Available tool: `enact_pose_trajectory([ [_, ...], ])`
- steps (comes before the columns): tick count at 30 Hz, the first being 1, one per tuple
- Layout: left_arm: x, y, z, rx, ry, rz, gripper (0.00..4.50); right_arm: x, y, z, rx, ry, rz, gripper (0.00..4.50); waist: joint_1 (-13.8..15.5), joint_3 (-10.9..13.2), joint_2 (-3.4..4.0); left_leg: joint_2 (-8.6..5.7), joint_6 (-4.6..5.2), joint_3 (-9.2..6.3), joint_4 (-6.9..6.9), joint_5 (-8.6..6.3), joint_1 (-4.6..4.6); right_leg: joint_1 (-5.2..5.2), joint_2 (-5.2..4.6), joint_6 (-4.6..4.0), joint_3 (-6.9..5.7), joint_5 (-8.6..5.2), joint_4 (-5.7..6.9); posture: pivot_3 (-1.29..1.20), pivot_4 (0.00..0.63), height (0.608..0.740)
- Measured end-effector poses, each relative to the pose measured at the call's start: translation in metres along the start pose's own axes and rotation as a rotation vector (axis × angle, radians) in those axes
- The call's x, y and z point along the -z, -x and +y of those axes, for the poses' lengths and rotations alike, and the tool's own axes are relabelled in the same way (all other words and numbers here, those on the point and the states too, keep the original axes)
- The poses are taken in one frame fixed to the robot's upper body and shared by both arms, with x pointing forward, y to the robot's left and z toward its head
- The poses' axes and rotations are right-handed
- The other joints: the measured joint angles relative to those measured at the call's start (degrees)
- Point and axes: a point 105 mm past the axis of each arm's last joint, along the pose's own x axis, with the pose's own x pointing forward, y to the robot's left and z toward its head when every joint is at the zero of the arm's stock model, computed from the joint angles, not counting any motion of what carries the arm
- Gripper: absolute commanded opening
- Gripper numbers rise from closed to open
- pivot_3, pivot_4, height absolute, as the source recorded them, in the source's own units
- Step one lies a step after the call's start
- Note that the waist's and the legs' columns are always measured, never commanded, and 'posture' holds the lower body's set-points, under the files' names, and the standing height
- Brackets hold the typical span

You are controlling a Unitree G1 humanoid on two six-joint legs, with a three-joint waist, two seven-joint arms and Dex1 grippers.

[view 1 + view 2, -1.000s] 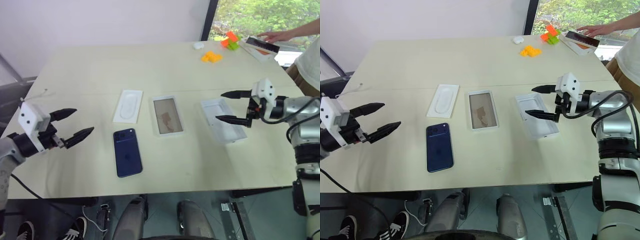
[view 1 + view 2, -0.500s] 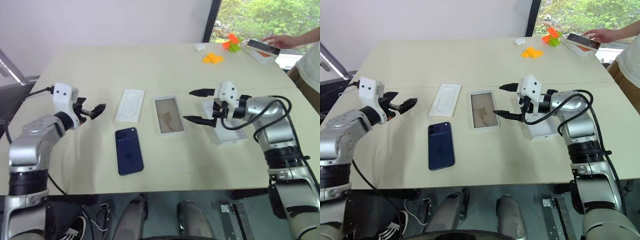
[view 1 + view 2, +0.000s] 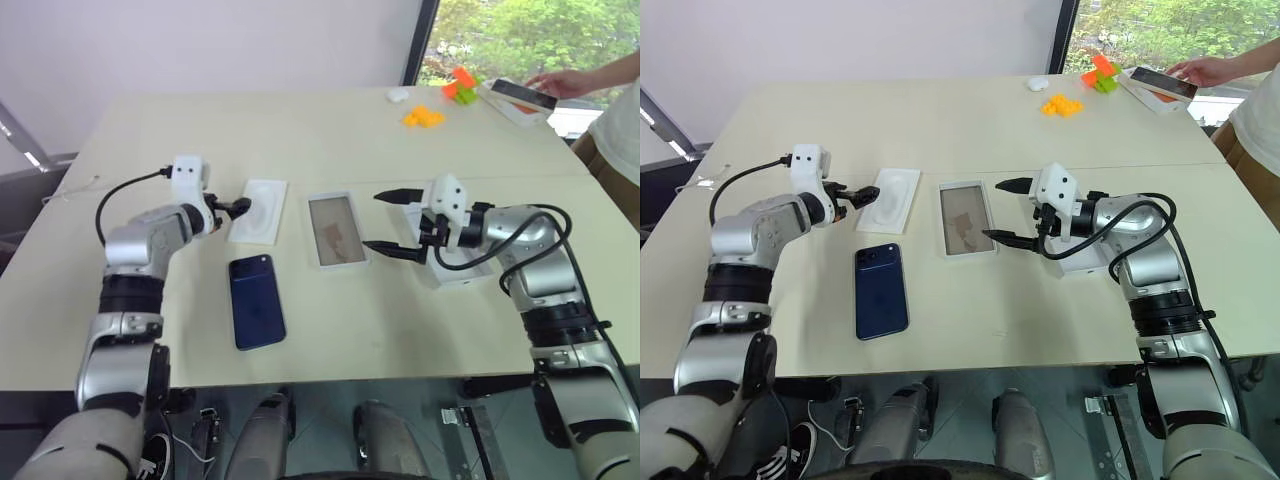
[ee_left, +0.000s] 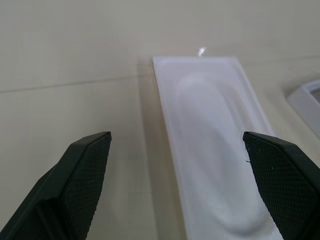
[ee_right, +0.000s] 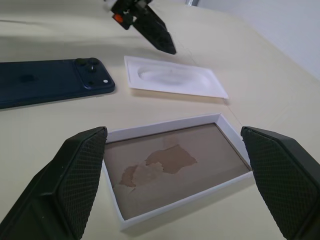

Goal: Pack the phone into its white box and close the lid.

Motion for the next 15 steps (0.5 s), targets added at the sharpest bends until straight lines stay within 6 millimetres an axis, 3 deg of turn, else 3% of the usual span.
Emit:
enact_pose_trajectory([
  [7,0.017,-0.019,-0.005,0.002,0.061,0.069,4.44,0.004,0.001,0.001,0.017,0.001,0.003,4.48,0.0,0.0,-0.01,0.0,0.0,-0.01,0.0,0.0,0.0,0.0,0.02,0.05,-0.01,0.03,0.01,0.0,0.15,0.74],
  [14,0.017,-0.025,-0.01,0.015,0.064,0.107,4.44,0.007,0.003,0.002,0.028,0.001,0.01,4.48,0.1,0.0,-0.02,-0.01,0.0,-0.01,0.01,0.0,0.01,0.02,0.02,0.06,-0.01,0.03,0.01,0.0,0.15,0.74],
  [15,0.017,-0.025,-0.011,0.013,0.067,0.115,3.95,0.008,0.003,0.003,0.029,0.0,0.011,4.5,0.1,0.0,-0.02,-0.01,0.0,-0.01,0.01,0.0,0.02,0.03,0.02,0.06,-0.01,0.03,0.01,0.0,0.15,0.74],
])
